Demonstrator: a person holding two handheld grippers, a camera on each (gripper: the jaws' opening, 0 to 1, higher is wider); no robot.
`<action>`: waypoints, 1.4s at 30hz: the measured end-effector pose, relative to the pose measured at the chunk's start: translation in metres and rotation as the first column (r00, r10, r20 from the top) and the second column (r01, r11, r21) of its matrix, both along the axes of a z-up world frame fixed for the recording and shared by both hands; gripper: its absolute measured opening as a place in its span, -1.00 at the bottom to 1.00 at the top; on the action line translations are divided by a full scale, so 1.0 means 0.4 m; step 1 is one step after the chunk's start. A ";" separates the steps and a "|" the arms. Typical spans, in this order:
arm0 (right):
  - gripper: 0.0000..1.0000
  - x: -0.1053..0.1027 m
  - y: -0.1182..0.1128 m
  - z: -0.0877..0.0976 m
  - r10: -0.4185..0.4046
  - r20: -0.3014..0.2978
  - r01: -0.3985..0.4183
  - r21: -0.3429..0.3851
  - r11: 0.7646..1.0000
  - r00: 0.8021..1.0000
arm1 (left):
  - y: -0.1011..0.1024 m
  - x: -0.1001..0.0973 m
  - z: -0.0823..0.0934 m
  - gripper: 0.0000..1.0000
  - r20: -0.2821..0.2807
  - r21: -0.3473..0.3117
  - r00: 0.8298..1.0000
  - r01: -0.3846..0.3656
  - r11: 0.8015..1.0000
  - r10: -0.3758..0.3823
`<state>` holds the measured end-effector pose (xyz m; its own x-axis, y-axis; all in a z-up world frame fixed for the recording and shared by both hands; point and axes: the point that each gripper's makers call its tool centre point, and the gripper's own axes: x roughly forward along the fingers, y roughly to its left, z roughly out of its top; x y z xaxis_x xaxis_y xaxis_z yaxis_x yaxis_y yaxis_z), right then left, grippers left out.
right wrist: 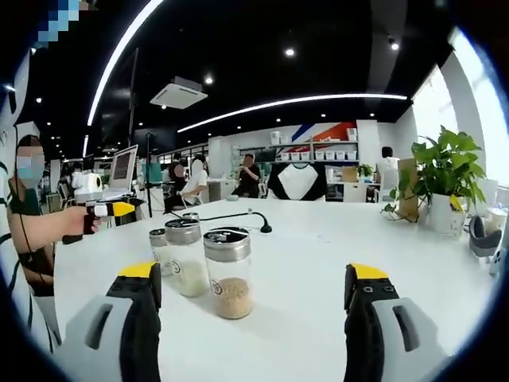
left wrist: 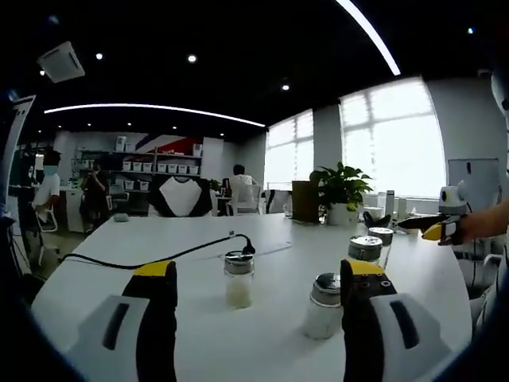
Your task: Rotate the seasoning bottle until the label or dispensing opening points toward the visible target arrow and the bottle remains upright within the marked orientation range
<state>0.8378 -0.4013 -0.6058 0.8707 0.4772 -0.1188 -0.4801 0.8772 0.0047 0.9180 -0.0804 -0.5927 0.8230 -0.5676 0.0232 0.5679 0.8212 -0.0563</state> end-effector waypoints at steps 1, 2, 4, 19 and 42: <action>0.99 0.001 -0.003 -0.001 -0.002 0.002 0.002 -0.010 1.000 1.000 | -0.003 0.003 0.001 0.76 0.002 0.000 1.000 0.004 1.000 -0.004; 0.99 0.001 -0.003 -0.002 0.000 0.003 0.000 -0.016 1.000 1.000 | -0.007 0.007 0.001 0.75 0.004 0.003 1.000 0.008 1.000 -0.008; 0.99 -0.001 0.000 -0.002 0.004 0.012 -0.003 -0.030 1.000 1.000 | -0.014 0.012 -0.001 0.73 0.005 0.014 1.000 0.016 1.000 -0.016; 0.99 0.005 -0.012 0.001 -0.014 0.007 0.015 -0.027 1.000 1.000 | -0.067 0.099 -0.012 0.40 -0.004 0.058 0.997 0.077 0.995 -0.077; 0.79 0.007 -0.056 0.004 -0.062 -0.006 0.062 0.004 0.998 0.998 | -0.109 0.220 -0.078 0.12 -0.017 0.087 1.000 -0.004 0.996 0.005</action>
